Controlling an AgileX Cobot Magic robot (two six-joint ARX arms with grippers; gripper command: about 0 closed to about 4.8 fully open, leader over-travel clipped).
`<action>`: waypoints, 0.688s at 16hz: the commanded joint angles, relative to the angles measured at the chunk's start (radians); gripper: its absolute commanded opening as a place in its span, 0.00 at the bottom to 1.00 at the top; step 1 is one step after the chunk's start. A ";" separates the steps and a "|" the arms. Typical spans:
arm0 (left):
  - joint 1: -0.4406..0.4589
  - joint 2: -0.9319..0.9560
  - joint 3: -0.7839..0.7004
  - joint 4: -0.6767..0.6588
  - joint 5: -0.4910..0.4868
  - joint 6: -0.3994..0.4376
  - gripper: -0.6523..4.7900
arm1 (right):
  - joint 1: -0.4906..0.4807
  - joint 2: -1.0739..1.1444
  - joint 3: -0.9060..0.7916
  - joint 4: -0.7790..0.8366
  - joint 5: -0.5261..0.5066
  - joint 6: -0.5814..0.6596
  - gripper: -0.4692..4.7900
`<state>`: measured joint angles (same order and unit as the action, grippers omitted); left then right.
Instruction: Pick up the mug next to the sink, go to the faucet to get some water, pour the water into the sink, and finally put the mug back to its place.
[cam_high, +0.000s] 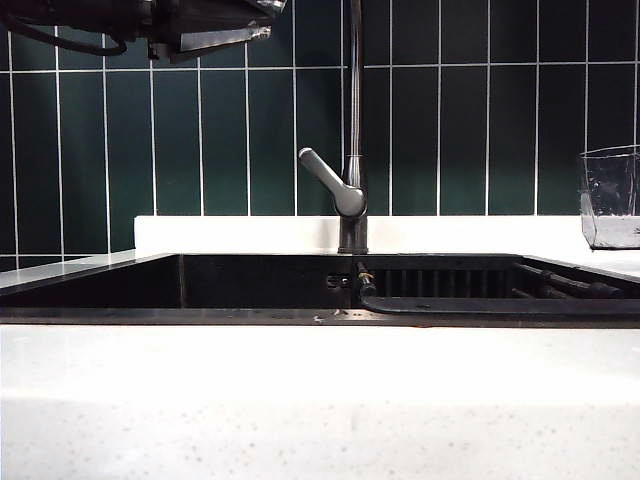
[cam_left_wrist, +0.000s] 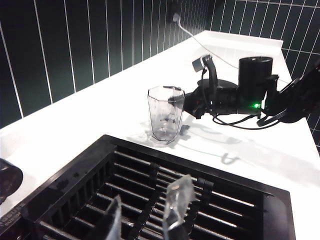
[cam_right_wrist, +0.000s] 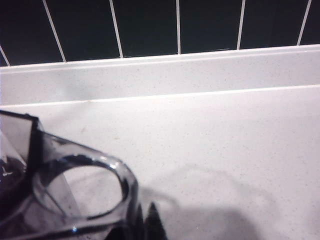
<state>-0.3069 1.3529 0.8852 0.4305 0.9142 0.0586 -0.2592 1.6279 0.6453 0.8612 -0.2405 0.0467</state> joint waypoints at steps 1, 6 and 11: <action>0.000 -0.003 0.002 0.030 0.006 -0.011 0.32 | 0.002 0.020 0.022 0.037 -0.026 0.001 0.08; 0.000 -0.003 0.002 0.032 0.006 -0.010 0.32 | 0.003 0.047 0.032 0.050 -0.028 -0.001 0.08; 0.000 -0.003 0.002 0.037 0.006 -0.010 0.32 | 0.006 0.079 0.032 0.049 -0.032 -0.003 0.08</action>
<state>-0.3065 1.3529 0.8852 0.4530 0.9142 0.0517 -0.2569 1.7096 0.6716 0.8841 -0.2665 0.0448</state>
